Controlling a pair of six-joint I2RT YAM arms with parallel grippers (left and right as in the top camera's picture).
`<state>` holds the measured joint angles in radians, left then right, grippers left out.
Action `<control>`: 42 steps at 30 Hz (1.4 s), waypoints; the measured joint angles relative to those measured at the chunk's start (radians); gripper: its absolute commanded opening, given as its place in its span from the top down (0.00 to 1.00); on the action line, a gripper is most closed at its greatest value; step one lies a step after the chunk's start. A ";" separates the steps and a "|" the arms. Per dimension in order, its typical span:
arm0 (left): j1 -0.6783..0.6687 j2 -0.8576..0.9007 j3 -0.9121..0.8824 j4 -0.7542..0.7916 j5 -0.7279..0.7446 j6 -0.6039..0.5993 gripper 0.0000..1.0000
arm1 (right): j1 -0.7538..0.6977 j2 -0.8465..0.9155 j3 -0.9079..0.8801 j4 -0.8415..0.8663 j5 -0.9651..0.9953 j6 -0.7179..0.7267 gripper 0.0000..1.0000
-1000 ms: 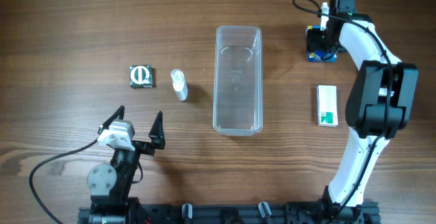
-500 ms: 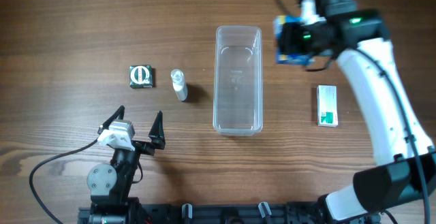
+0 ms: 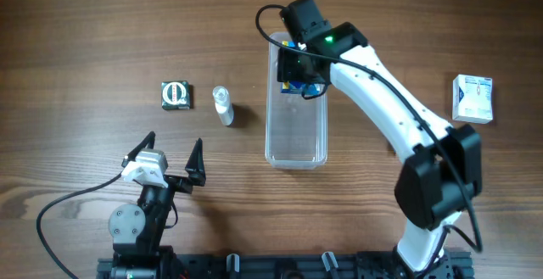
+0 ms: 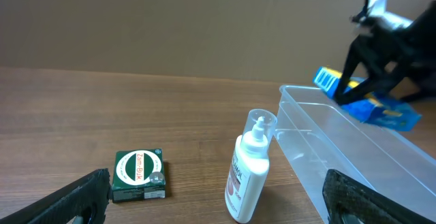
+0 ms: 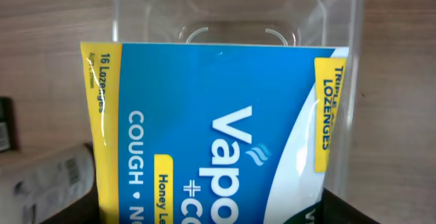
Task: Pack container
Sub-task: 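Carry the VapoDrops box into the clear container and release, then grasp the white Hansaplast plaster pack with the right gripper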
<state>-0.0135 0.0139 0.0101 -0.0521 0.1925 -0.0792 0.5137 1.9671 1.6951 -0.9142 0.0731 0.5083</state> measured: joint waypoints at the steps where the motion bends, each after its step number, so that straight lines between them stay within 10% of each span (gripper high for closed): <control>1: 0.000 0.000 0.000 0.000 0.000 0.000 0.00 | 0.000 0.017 0.000 0.011 0.002 0.000 0.27; 20: 0.000 0.000 0.000 0.000 0.000 0.000 0.00 | -0.015 0.059 0.028 0.037 0.042 -0.114 0.00; 32: 0.000 0.000 0.000 0.000 0.000 0.000 0.00 | -0.763 -0.238 -0.005 -0.272 -0.103 -0.617 0.00; 42: 0.000 0.000 0.000 0.000 0.000 0.000 0.00 | -0.783 -0.222 -0.240 -0.061 -0.081 -0.617 0.00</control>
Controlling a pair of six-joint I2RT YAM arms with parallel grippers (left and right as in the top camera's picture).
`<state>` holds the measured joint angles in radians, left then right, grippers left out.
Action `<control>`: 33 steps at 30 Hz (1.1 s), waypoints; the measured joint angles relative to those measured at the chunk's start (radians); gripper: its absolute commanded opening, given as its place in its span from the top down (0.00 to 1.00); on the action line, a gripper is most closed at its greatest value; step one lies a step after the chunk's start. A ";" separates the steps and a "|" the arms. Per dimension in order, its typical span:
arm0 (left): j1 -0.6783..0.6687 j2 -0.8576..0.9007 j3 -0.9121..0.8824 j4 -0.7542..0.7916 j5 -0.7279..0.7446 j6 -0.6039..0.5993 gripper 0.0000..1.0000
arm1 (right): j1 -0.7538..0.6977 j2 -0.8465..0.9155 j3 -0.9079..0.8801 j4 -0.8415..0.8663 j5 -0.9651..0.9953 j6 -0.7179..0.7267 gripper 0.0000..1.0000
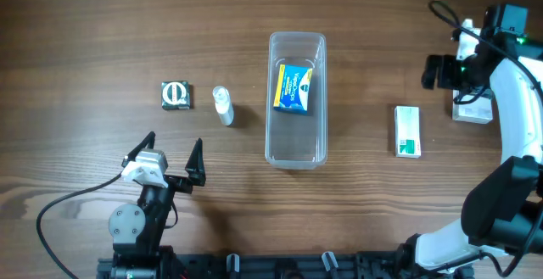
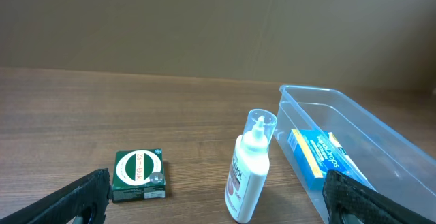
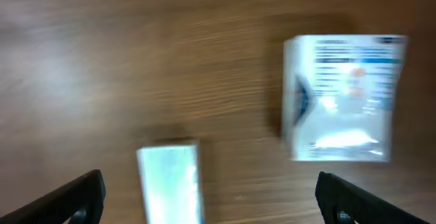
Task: Pack container
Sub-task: 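Grasp the white Hansaplast plaster pack with the right gripper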
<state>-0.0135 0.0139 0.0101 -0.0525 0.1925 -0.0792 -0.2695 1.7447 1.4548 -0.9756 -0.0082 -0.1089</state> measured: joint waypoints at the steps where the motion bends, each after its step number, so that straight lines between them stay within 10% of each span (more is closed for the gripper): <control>1: 0.000 0.000 0.000 0.000 0.000 0.000 0.00 | -0.003 0.000 -0.001 0.010 0.029 0.008 0.00; 23: 0.000 0.000 0.000 0.000 0.000 0.000 0.00 | -0.211 0.308 -0.007 0.248 0.060 -0.179 0.01; 33: 0.000 0.000 0.000 0.000 0.000 0.000 0.00 | -0.211 0.318 -0.007 0.259 0.061 -0.184 0.22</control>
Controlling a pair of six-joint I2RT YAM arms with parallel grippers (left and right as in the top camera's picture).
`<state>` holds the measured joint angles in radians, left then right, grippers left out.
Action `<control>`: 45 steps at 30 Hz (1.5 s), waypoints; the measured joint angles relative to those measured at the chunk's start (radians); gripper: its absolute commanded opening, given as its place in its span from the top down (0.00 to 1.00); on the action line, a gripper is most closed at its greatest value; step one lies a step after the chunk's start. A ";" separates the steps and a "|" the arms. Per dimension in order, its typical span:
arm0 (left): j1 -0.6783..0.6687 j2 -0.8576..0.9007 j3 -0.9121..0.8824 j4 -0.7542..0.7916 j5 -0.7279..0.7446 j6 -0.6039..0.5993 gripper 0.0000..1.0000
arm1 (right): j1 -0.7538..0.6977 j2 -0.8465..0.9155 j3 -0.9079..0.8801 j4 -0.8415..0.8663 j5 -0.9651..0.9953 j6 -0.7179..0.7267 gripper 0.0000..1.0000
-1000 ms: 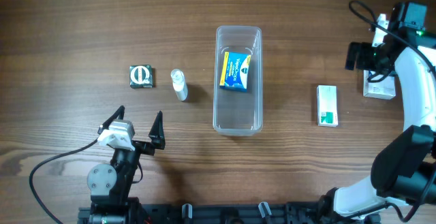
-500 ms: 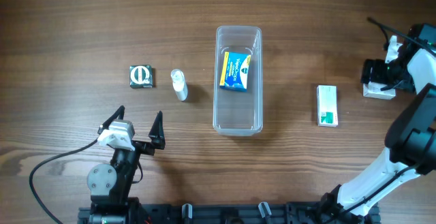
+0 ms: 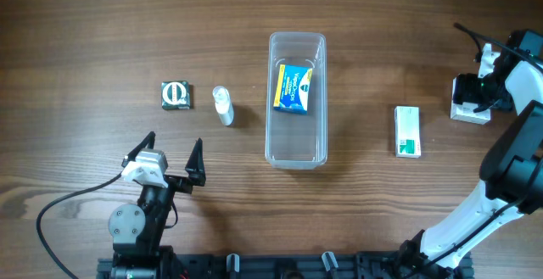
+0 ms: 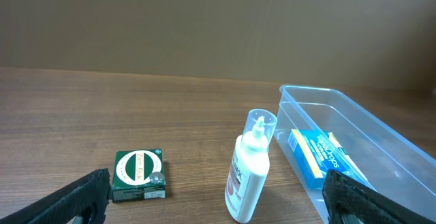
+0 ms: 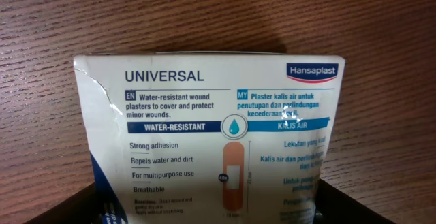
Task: Pack container
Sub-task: 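Grasp the white Hansaplast plaster pack with the right gripper, then lower the Hansaplast pack into the container and open the gripper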
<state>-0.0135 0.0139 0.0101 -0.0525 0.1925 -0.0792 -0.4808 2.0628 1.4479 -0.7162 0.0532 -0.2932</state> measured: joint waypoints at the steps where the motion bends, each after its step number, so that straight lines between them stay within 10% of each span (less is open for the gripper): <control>1: 0.000 0.000 0.000 0.000 0.000 0.000 0.00 | 0.000 0.000 0.000 0.000 0.000 0.000 0.24; 14: 0.000 0.000 0.000 0.000 0.000 0.000 0.00 | 0.019 -0.063 0.150 -0.211 -0.180 0.138 0.27; 24: 0.000 0.000 0.000 0.000 0.000 0.000 0.00 | 0.489 -0.514 0.205 -0.377 -0.360 0.348 0.25; 34: 0.000 0.000 0.000 0.000 0.000 0.000 0.00 | 0.903 -0.322 0.199 -0.247 -0.201 0.643 0.21; 45: 0.000 0.000 0.000 0.000 0.000 0.000 0.00 | 0.943 -0.108 0.195 -0.188 -0.138 0.727 0.17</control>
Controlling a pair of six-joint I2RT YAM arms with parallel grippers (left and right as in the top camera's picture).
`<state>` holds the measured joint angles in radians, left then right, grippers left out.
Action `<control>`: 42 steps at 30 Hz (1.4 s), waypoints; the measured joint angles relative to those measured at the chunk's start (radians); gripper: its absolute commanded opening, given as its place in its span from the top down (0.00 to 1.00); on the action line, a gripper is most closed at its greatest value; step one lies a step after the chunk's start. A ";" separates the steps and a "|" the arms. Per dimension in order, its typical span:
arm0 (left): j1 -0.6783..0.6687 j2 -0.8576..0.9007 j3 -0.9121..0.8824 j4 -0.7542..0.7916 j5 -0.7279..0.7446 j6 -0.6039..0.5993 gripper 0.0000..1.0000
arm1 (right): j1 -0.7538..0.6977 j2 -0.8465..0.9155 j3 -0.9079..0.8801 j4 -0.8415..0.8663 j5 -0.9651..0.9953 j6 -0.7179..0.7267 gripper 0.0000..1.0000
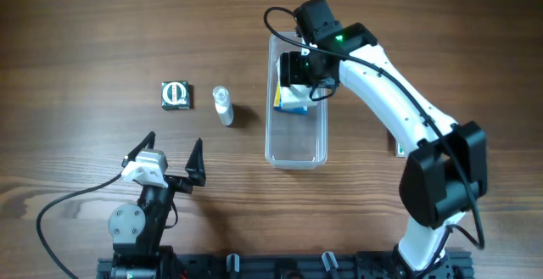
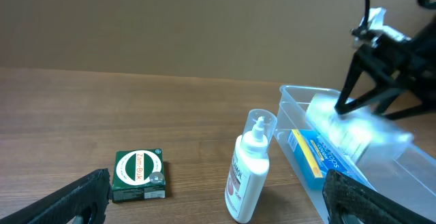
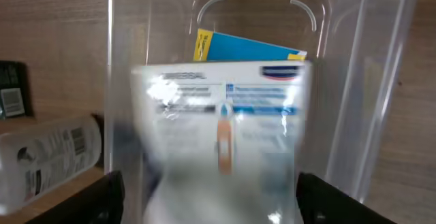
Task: Pack container
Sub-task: 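Lower the Hansaplast pack into the container and open the gripper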
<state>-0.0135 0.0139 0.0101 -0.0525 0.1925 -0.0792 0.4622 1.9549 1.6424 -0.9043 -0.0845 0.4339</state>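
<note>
A clear plastic container [image 1: 297, 143] stands mid-table with a blue lozenge box [image 3: 252, 47] lying in its far end. My right gripper [image 1: 305, 80] hangs over that end with its jaws spread. Just below them the white plaster box [image 3: 221, 129] shows blurred against the sharp container, loose from the fingers; from the left wrist the plaster box [image 2: 347, 125] is seen under the fingertips, above the lozenge box [image 2: 317, 159]. My left gripper [image 2: 218, 197] rests open at the near left, holding nothing.
A white dropper bottle [image 1: 222, 105] and a green Zam-Buk box [image 1: 176, 94] lie left of the container. Right of the container, the right arm covers all but an edge of a green-and-white box [image 1: 399, 150].
My right gripper was shut on the plaster box at the table's far right. Now it is over the container's far end with jaws apart and the box blurred beneath them. The left arm has not moved.
First my right gripper held the blue lozenge box over the container. Then that box lay inside and the gripper was open at the far right by the plaster box. It then gripped the plaster box, and now that box is loose over the container.
</note>
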 measured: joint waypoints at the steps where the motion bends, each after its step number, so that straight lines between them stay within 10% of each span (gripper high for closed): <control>1: 0.000 0.000 0.000 0.000 0.000 0.000 0.00 | 0.000 0.009 0.000 0.011 0.000 0.009 0.16; 10: 0.000 0.000 0.000 0.000 0.000 0.000 0.00 | 0.000 0.022 0.000 0.074 0.000 0.045 0.21; 14: 0.000 0.000 0.000 0.000 0.000 0.000 0.00 | 0.000 -0.018 0.007 -0.051 -0.001 0.009 0.44; 18: 0.000 0.000 0.000 0.000 0.000 0.000 0.00 | 0.000 -0.078 0.022 -0.239 0.003 -0.048 0.95; 42: 0.000 0.000 0.000 0.000 0.000 0.000 0.00 | 0.095 -0.078 -0.187 -0.153 -0.001 -0.052 0.96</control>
<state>-0.0135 0.0139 0.0101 -0.0525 0.1925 -0.0792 0.5575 1.8771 1.4555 -1.0569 -0.0853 0.3820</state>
